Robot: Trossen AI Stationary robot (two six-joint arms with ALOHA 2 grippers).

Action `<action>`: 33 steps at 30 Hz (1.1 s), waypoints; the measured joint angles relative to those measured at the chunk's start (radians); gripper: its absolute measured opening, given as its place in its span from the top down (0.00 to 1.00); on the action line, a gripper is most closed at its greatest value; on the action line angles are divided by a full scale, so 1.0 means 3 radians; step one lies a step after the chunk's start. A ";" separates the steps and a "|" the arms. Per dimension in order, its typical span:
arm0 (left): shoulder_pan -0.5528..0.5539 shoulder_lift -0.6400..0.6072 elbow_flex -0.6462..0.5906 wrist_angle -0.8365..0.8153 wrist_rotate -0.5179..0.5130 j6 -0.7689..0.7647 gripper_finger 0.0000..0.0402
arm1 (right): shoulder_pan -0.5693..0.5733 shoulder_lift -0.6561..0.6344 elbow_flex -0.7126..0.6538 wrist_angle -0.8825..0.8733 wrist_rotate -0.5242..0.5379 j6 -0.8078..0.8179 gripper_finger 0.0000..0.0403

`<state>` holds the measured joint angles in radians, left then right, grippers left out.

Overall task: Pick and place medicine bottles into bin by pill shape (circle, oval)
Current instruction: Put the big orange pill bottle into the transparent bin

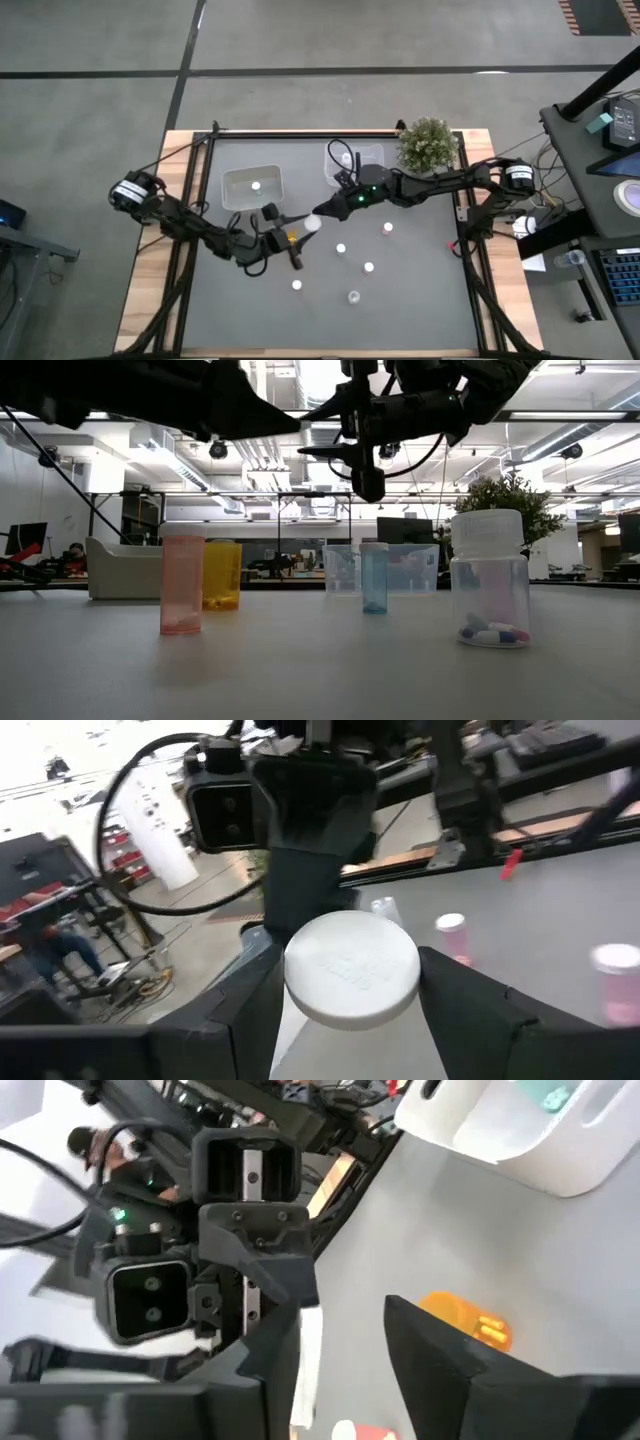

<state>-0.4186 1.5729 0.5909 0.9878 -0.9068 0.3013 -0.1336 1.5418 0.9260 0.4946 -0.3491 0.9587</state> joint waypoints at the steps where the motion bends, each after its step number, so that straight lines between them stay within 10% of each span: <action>1: -0.0034 -0.0018 -0.0024 -0.0007 0.0000 -0.0069 0.51 | -0.0015 -0.0029 0.0000 -0.0038 -0.0030 -0.0037 0.62; 15: -0.0307 -0.0518 -0.0134 -0.2396 0.0204 -0.2276 0.51 | -0.0065 -0.0395 0.0001 -0.0589 0.0069 -0.0791 0.57; 33: -0.0305 -0.0353 -0.0243 -0.2478 0.0188 -0.2499 0.51 | -0.0065 -0.0396 0.0000 -0.0611 0.0122 -0.0957 0.57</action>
<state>-0.5102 1.4670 0.5178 0.2443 -0.8505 -0.4485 -0.1532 1.4231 0.9260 0.3115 -0.3126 0.6716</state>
